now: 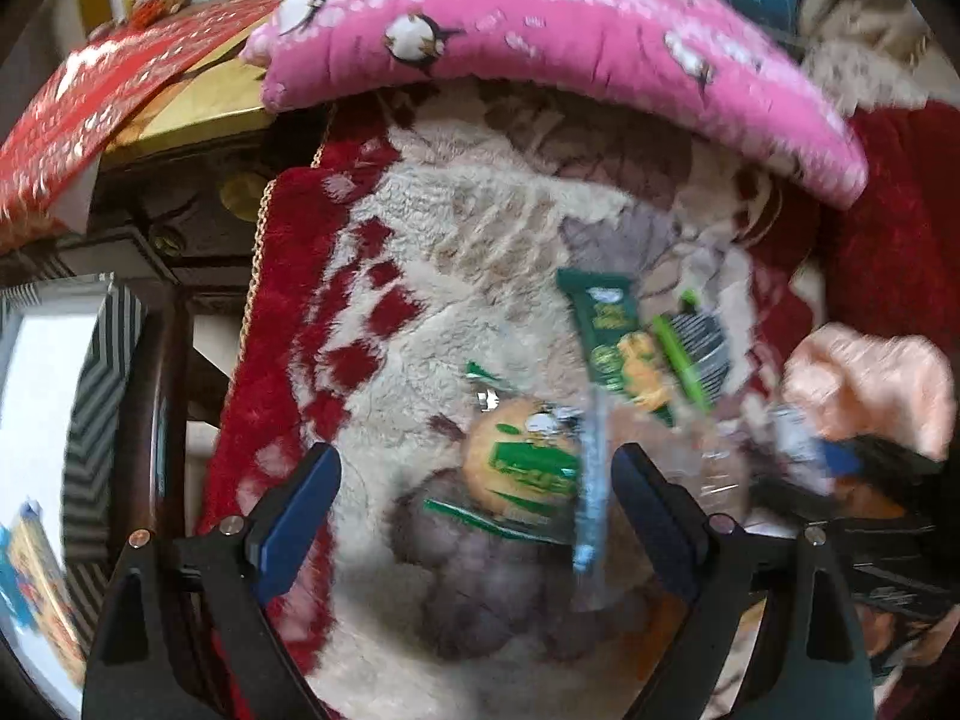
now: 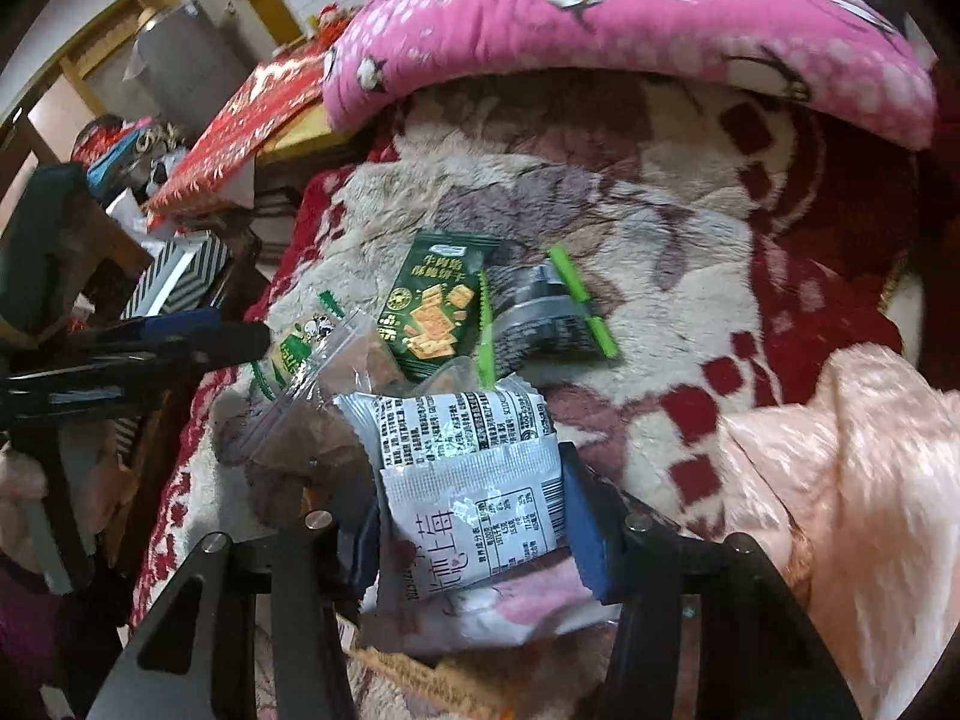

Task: Organize snacks
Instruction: 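Grasp the green round biscuit with left tool while right tool grasps the white packet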

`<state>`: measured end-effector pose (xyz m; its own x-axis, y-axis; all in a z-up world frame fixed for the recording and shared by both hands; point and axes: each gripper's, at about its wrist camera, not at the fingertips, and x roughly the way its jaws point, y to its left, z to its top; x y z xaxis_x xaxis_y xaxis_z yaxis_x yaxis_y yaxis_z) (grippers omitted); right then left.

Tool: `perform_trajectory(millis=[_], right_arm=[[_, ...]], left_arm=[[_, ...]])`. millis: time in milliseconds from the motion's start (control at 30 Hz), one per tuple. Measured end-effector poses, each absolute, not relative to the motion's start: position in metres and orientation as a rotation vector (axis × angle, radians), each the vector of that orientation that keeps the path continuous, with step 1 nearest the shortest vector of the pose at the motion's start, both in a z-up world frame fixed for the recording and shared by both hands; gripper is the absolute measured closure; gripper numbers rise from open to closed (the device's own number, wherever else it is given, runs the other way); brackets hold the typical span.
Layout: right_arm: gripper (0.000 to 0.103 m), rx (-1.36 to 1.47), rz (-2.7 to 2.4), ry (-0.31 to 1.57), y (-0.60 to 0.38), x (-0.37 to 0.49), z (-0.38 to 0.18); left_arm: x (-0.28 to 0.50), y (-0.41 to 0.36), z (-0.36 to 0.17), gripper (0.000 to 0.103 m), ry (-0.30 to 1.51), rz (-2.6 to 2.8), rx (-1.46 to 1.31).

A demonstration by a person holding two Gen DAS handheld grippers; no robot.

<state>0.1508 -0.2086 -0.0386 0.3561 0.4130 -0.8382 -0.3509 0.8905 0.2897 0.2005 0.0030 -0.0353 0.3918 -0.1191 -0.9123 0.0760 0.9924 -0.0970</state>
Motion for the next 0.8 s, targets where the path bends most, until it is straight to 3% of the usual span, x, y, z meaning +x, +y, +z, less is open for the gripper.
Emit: perform_trajectory(millis=[400, 567, 600, 633, 733, 800], right_arm=[[0.049, 0.141, 0.480, 1.090, -0.221, 0.154, -0.036], [0.049, 0.140, 0.480, 1.082, -0.221, 0.152, -0.034], [0.049, 0.138, 0.475, 1.077, -0.220, 0.152, -0.034], [0.049, 0.137, 0.474, 1.075, -0.220, 0.151, -0.033], [0.049, 0.124, 0.461, 1.069, -0.216, 0.148, -0.032], [0.049, 0.116, 0.458, 1.051, -0.211, 0.145, -0.026]], left_arm=[[0.204, -0.034, -0.064, 0.012, 1.204, -0.180, 0.220], [0.221, -0.016, -0.071, 0.014, 1.246, -0.190, 0.133], [0.221, -0.015, -0.072, 0.022, 1.253, -0.203, 0.135], [0.219, -0.017, -0.073, 0.036, 1.249, -0.210, 0.152], [0.210, -0.017, -0.068, 0.055, 1.213, -0.227, 0.143], [0.204, -0.013, -0.063, 0.055, 1.195, -0.226, 0.111]])
